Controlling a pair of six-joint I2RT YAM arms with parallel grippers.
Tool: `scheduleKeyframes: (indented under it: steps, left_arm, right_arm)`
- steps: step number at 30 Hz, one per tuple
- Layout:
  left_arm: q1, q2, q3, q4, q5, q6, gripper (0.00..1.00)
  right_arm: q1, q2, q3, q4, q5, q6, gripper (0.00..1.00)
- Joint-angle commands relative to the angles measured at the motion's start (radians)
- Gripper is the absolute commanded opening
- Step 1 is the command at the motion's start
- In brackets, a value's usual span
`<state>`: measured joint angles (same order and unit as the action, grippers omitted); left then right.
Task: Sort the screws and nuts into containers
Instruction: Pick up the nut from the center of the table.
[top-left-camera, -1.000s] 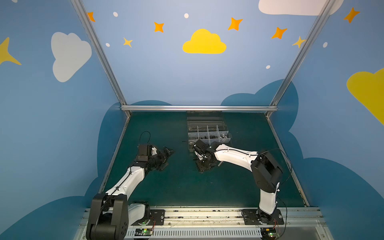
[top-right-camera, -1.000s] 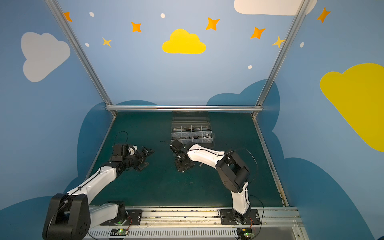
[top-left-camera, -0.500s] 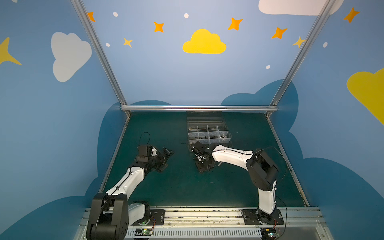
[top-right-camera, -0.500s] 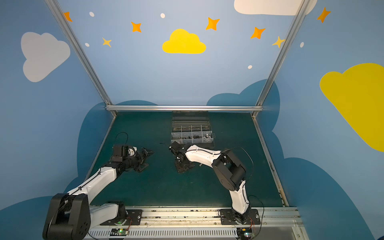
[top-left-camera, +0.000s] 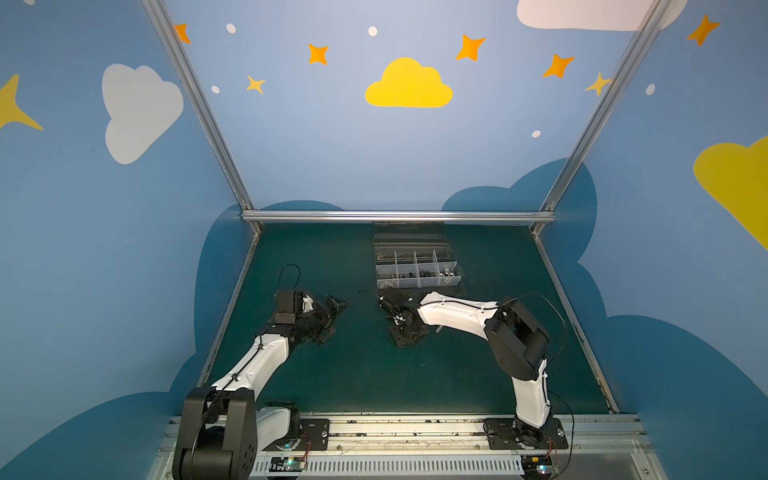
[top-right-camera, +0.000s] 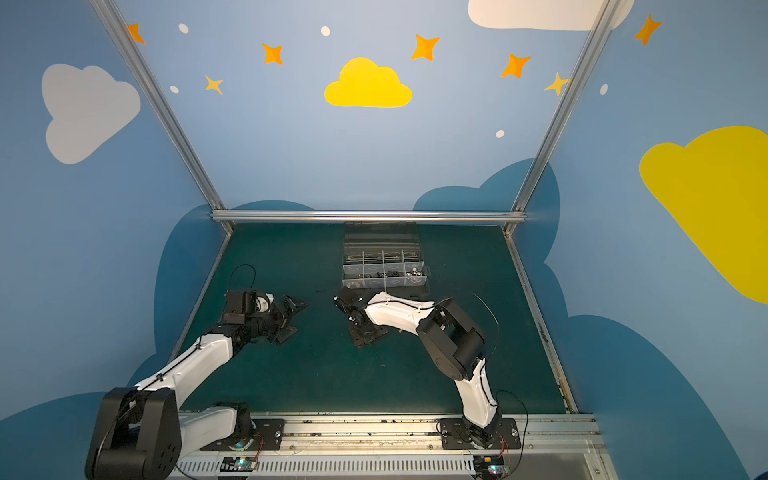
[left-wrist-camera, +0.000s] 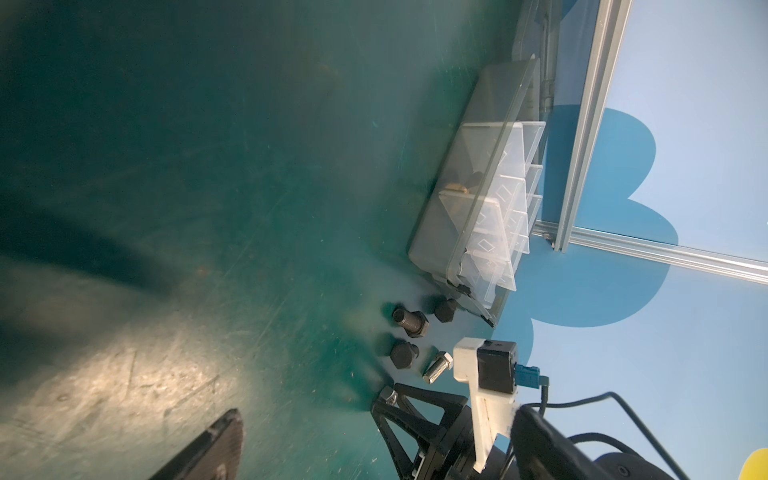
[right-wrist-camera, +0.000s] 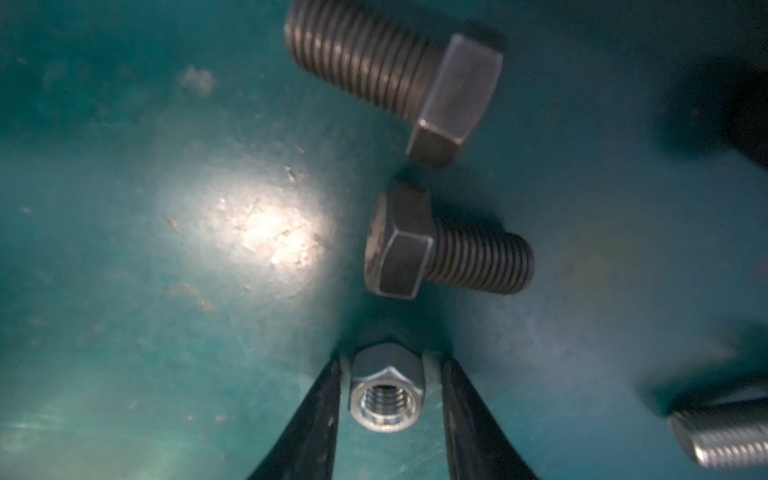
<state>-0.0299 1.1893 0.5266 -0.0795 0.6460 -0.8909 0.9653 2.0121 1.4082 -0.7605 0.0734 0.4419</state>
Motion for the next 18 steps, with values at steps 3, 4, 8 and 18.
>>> scheduleKeyframes:
  steps: [3,4,8,18]
  left_arm:
    - [0.005,-0.014,-0.010,-0.010,0.010,0.016,1.00]
    - [0.006,-0.012,-0.010,-0.009,0.011,0.016,1.00]
    - [0.007,-0.011,-0.010,-0.009,0.009,0.016,1.00]
    - [0.008,-0.013,-0.011,-0.009,0.009,0.016,1.00]
  right_arm:
    - [0.009,0.037,0.019,-0.016,0.009,0.007,0.37]
    - [0.009,0.037,0.018,-0.016,0.009,0.006,0.34]
    - [0.009,0.037,0.019,-0.016,0.009,0.004,0.26]
    - [0.008,0.015,-0.002,0.004,0.020,-0.003,0.05]
